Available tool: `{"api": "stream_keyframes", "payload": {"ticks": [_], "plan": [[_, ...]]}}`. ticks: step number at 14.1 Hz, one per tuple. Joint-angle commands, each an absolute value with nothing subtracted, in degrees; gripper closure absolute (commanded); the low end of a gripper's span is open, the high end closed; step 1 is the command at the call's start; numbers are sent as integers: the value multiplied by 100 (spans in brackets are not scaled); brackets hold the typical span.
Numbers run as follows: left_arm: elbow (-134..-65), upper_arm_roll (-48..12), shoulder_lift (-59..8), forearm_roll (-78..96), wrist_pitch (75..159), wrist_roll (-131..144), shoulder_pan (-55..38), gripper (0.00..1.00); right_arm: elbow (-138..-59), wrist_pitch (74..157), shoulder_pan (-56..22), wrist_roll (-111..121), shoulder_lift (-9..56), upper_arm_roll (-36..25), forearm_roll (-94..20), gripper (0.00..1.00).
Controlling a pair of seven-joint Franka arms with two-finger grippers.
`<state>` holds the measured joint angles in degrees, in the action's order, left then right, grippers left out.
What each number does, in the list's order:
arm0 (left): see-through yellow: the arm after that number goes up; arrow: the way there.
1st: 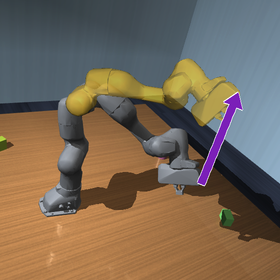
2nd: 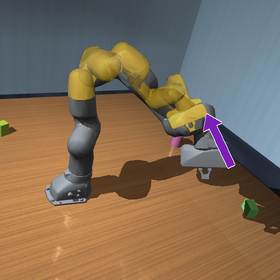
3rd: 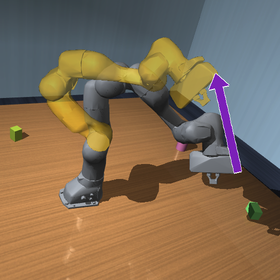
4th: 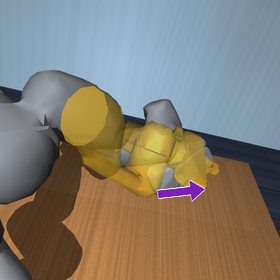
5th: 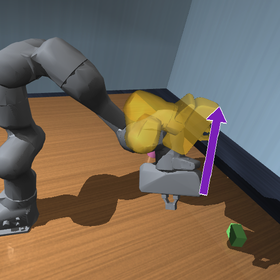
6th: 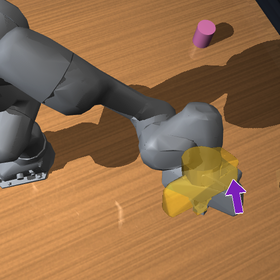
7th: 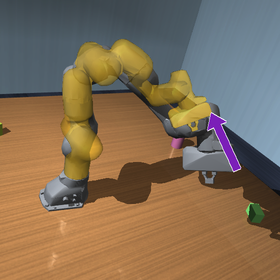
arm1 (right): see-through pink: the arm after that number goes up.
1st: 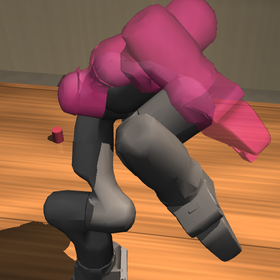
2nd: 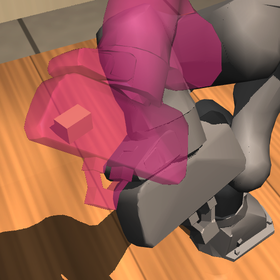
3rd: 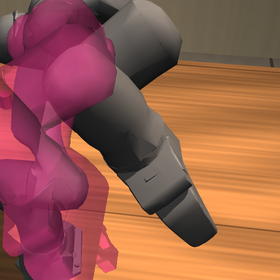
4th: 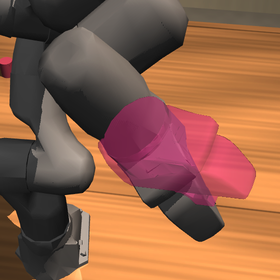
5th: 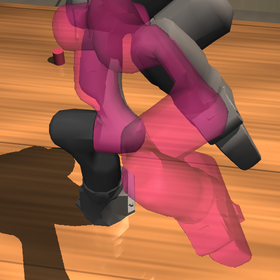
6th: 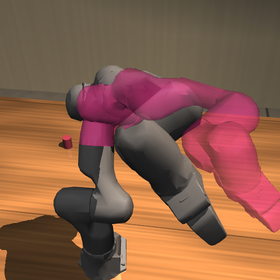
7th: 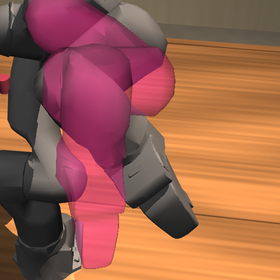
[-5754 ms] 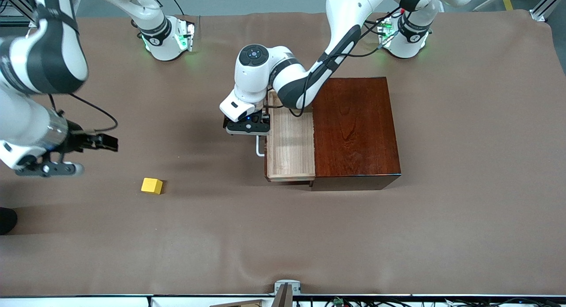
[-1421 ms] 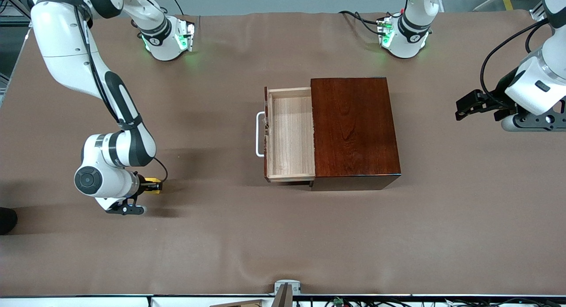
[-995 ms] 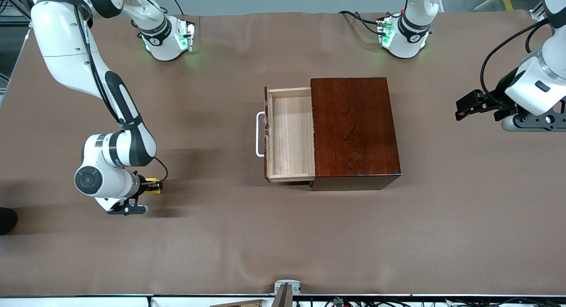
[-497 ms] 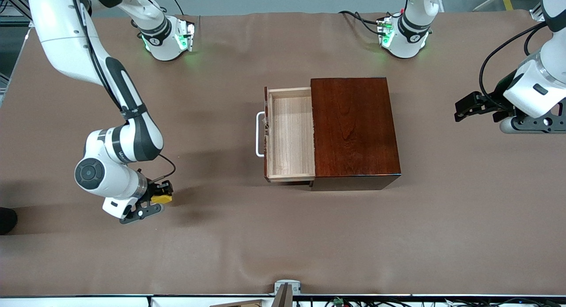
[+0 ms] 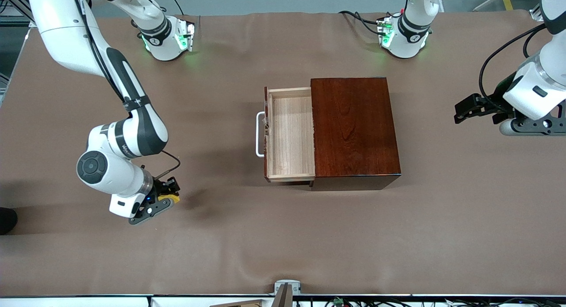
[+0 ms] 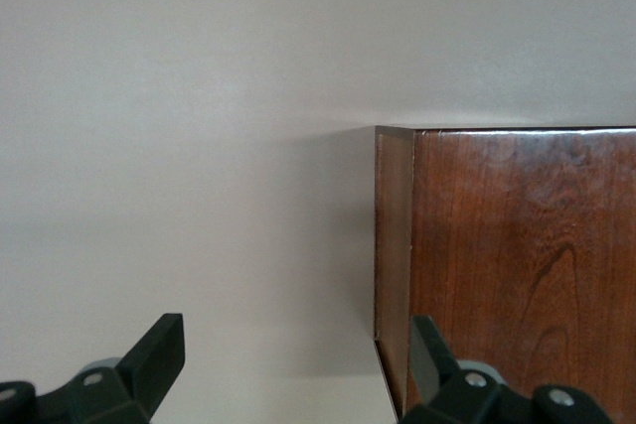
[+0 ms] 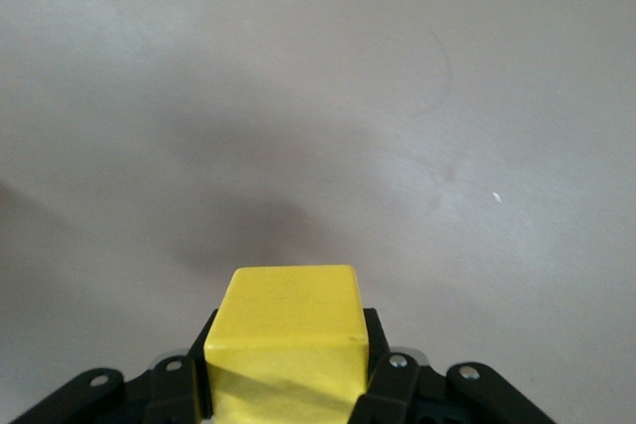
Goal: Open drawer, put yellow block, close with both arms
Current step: 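Carry the yellow cube with the right gripper over the open drawer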
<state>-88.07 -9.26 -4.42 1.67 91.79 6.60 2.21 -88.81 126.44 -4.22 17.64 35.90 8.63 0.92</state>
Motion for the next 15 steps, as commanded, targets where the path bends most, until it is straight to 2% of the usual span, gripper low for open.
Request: {"api": "stream_keyframes", "payload": {"ticks": [1,5,7,15], "plan": [[-8798,-949,-439,176,9229,677,255,0,-8930,12542,-404,1854,3323,1168,53,84],[-8807,-940,-466,176,9229,677,264,0,-8921,12200,-378,1898,3164,1310,53,84],[-8815,-940,-466,176,9229,677,264,0,-8921,12199,-396,1951,3155,1310,53,87],[-8815,-940,-483,176,9229,677,264,0,-8921,12199,-413,1942,3164,1336,53,87]]}}
